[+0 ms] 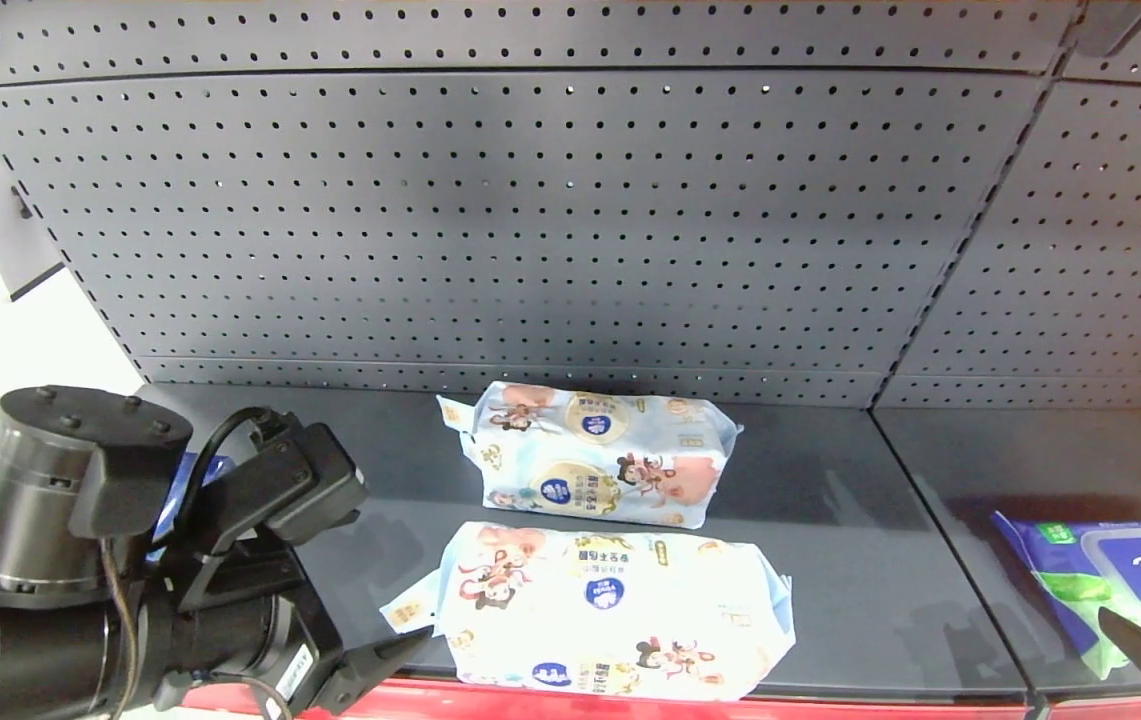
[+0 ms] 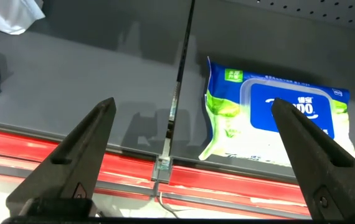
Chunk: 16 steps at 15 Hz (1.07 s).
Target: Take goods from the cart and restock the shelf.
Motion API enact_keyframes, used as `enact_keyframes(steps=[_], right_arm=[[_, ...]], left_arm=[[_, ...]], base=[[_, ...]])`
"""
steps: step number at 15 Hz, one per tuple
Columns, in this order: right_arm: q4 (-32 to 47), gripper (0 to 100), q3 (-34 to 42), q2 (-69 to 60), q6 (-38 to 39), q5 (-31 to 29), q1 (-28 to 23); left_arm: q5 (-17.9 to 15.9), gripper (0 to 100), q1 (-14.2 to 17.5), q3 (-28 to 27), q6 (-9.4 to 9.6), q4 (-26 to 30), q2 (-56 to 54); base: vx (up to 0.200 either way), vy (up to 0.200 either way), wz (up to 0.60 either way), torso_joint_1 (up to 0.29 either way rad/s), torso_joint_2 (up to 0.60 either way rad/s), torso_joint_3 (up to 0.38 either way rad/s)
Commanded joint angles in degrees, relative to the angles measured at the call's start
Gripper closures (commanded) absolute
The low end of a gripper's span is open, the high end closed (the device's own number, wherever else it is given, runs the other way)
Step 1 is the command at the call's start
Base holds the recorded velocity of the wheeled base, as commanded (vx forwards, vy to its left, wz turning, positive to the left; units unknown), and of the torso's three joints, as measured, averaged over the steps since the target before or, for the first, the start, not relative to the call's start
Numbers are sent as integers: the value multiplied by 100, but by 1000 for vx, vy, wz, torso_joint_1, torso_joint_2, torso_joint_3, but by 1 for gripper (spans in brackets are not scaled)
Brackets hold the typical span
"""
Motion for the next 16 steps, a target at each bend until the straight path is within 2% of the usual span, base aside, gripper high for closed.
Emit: enact_keyframes(steps=[1, 3, 10, 14, 16], right_arm=[[-1, 0, 1, -1, -1, 1, 2], [-1, 0, 1, -1, -1, 1, 2], [-1, 0, 10, -19, -1, -8, 2], [-1, 0, 1, -10, -1, -8, -7], [-1, 0, 1, -19, -1, -8, -7]], left_arm=[[-1, 0, 55, 17, -1, -1, -4], [16, 0, 231, 17, -1, -1, 5], [7, 0, 125, -97, -18, -19, 172], [7, 0, 82, -97, -18, -423, 348], [7, 0, 64, -79, -27, -414, 339]], base=[[0, 0, 0, 0, 0, 0], [0, 0, 0, 0, 0, 0], [0, 0, 0, 0, 0, 0], [0, 0, 0, 0, 0, 0], [0, 0, 0, 0, 0, 0]])
